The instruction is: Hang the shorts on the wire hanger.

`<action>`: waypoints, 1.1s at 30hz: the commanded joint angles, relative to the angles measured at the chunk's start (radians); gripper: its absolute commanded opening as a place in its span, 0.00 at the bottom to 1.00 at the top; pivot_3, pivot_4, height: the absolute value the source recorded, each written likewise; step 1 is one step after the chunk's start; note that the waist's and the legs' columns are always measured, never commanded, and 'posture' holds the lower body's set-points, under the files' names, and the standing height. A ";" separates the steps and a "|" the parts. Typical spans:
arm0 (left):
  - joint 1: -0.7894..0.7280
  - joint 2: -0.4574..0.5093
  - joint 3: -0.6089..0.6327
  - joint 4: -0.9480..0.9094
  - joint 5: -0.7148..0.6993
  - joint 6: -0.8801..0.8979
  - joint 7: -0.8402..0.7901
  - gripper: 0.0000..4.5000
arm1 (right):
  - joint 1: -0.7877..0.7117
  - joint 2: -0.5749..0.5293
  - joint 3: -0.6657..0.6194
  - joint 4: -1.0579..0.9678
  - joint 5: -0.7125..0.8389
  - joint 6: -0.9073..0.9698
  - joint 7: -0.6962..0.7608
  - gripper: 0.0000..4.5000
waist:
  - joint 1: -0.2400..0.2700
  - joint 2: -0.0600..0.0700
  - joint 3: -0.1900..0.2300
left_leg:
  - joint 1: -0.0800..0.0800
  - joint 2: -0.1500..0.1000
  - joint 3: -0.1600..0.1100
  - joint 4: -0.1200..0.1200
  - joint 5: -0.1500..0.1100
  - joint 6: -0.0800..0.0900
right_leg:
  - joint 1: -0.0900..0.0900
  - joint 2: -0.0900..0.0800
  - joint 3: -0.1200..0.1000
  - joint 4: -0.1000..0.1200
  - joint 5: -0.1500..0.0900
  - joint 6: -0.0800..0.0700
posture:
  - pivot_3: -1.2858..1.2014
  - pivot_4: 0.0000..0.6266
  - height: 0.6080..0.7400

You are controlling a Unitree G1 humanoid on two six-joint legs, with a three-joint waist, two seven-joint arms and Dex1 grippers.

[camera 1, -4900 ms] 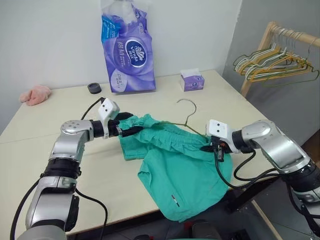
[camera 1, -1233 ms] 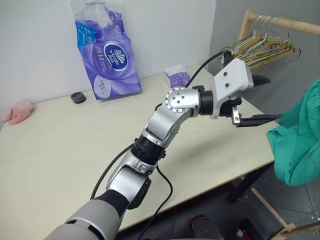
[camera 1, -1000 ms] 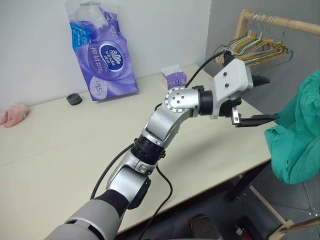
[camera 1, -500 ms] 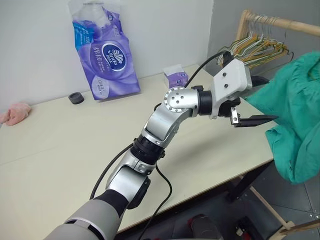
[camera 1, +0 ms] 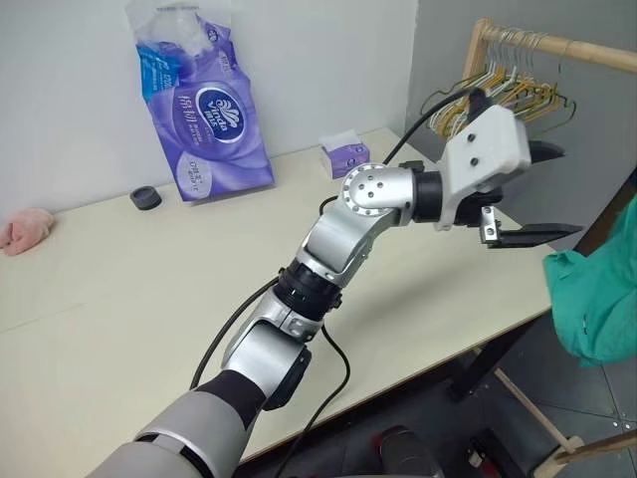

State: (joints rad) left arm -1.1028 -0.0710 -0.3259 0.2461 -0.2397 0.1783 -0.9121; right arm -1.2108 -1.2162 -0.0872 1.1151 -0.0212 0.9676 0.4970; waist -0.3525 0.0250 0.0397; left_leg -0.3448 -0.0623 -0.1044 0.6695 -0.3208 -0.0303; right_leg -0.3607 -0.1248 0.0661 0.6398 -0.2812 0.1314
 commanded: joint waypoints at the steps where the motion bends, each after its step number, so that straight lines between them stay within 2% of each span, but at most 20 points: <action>1: -0.041 -0.011 0.036 0.010 0.002 -0.031 0.015 1.00 | -0.015 0.001 0.017 0.033 -0.018 -0.028 0.039 0.00 | -0.006 0.000 0.000 | 0.001 0.000 0.000 -0.002 0.000 0.000 | 0.003 0.000 0.000 -0.002 0.000 0.000 | 0.38 0.03 1.00; 6: -0.057 -0.019 0.044 0.030 0.002 -0.042 0.019 1.00 | -0.003 0.016 0.021 0.045 -0.020 -0.011 0.062 0.00 | -0.011 -0.001 0.000 | 0.017 -0.001 0.000 -0.007 -0.003 0.003 | 0.022 0.002 -0.002 -0.013 -0.003 0.005 | 0.38 0.03 1.00; 15: -0.073 -0.041 0.060 0.053 -0.014 -0.038 0.021 1.00 | -0.017 0.035 -0.066 0.022 0.031 -0.040 -0.001 0.00 | -0.010 -0.001 0.001 | 0.017 0.000 0.000 -0.006 -0.003 0.003 | 0.024 0.001 -0.002 -0.015 -0.002 0.008 | 0.38 0.02 1.00; 16: -0.075 -0.043 0.061 0.057 -0.013 -0.040 0.021 1.00 | -0.019 0.036 -0.076 0.013 0.034 -0.039 -0.013 0.12 | -0.009 -0.001 0.001 | 0.017 0.000 0.000 -0.006 -0.003 0.003 | 0.023 0.001 -0.002 -0.015 -0.002 0.008 | 0.38 0.02 1.00; 20: -0.076 -0.046 0.064 0.062 -0.010 -0.042 0.017 1.00 | -0.027 0.038 -0.114 -0.027 0.056 0.002 -0.041 0.40 | -0.009 -0.001 0.001 | 0.017 0.000 0.000 -0.006 -0.003 0.003 | 0.023 0.001 -0.002 -0.015 -0.002 0.008 | 0.38 0.01 1.00; 27: -0.070 -0.044 0.063 0.059 -0.007 -0.039 0.017 1.00 | -0.005 0.036 -0.204 -0.184 0.105 0.085 -0.132 0.94 | -0.008 -0.001 0.001 | 0.017 0.000 0.000 -0.006 -0.003 0.003 | 0.023 0.001 -0.002 -0.015 -0.002 0.008 | 0.38 0.01 1.00; 28: -0.070 -0.044 0.064 0.060 -0.007 -0.039 0.017 1.00 | 0.009 0.041 -0.220 -0.229 0.106 0.093 -0.158 0.99 | -0.007 -0.001 0.001 | 0.017 0.000 0.000 -0.006 -0.003 0.003 | 0.023 0.001 -0.002 -0.015 -0.002 0.008 | 0.38 0.01 1.00; 31: -0.067 -0.042 0.063 0.061 -0.006 -0.037 0.017 1.00 | 0.084 0.086 -0.298 -0.419 0.102 0.126 -0.267 0.99 | -0.007 -0.001 0.001 | 0.017 0.000 0.000 -0.006 -0.003 0.003 | 0.023 0.001 -0.002 -0.015 -0.002 0.008 | 0.37 0.01 1.00; 33: -0.057 -0.037 0.062 0.055 -0.007 -0.030 0.014 1.00 | 0.198 0.120 -0.317 -0.615 0.091 0.096 -0.290 0.99 | -0.006 -0.001 0.000 | 0.017 0.001 -0.001 -0.005 -0.003 0.003 | 0.023 0.001 -0.002 -0.015 -0.002 0.008 | 0.38 0.00 1.00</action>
State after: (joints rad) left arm -1.1514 -0.1136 -0.2882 0.3224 -0.2413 0.1480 -0.9043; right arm -1.0523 -1.1146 -0.3819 0.6544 0.0692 1.0837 0.2324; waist -0.3587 0.0240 0.0402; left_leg -0.3284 -0.0610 -0.1055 0.6642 -0.3239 -0.0271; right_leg -0.3379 -0.1242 0.0644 0.6247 -0.2832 0.1400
